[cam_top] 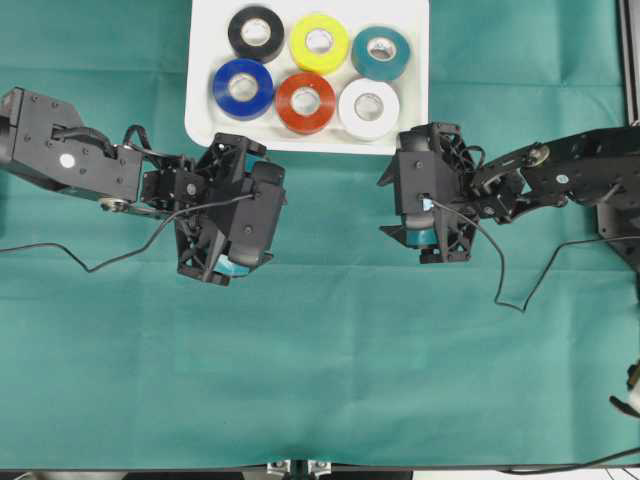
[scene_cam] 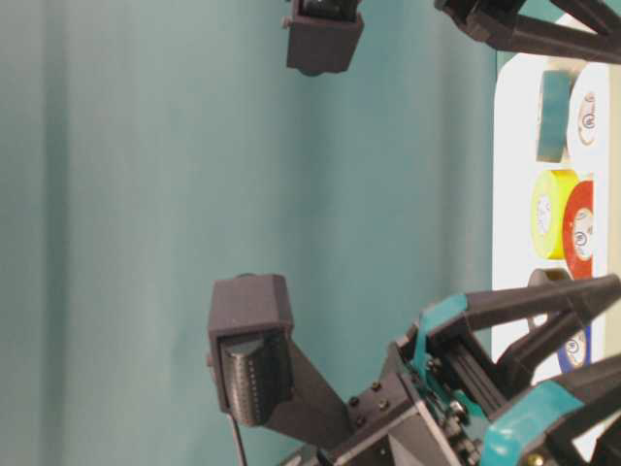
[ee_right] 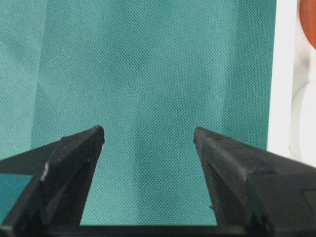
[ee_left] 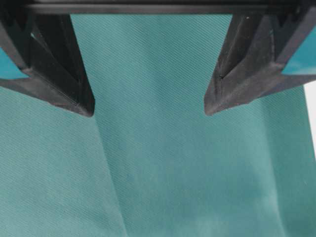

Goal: Put the tape alternately from left to right into the white case.

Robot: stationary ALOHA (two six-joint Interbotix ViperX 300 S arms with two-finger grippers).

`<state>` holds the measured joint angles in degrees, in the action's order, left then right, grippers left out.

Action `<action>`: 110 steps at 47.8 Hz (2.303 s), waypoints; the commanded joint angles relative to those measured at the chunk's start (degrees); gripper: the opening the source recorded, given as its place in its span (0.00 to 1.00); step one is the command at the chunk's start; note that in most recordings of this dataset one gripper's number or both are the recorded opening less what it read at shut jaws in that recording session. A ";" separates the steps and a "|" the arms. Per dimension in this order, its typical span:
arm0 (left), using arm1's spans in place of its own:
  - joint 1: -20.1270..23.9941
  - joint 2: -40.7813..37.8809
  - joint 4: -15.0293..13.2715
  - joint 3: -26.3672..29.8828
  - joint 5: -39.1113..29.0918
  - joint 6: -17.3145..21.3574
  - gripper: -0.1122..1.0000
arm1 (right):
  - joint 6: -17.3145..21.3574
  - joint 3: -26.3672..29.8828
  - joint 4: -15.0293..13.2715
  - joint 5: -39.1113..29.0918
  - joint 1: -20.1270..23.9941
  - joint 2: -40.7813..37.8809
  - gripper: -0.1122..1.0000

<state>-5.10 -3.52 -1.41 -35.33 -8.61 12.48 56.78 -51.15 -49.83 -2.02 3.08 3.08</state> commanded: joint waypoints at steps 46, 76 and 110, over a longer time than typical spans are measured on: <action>-0.26 11.78 -0.09 -7.82 0.88 -0.97 0.57 | 0.00 -2.20 0.18 -0.09 0.18 10.28 0.84; 1.85 19.60 -0.18 -15.64 8.00 -2.55 0.57 | 0.00 -2.46 0.18 -5.45 -0.35 14.59 0.84; 5.45 31.55 -0.26 -25.49 11.07 -3.87 0.57 | 0.18 -4.75 0.18 -5.45 -1.32 20.92 0.84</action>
<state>0.18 26.63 -1.49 -60.82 1.85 8.70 56.78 -55.90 -49.75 -7.82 1.93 22.24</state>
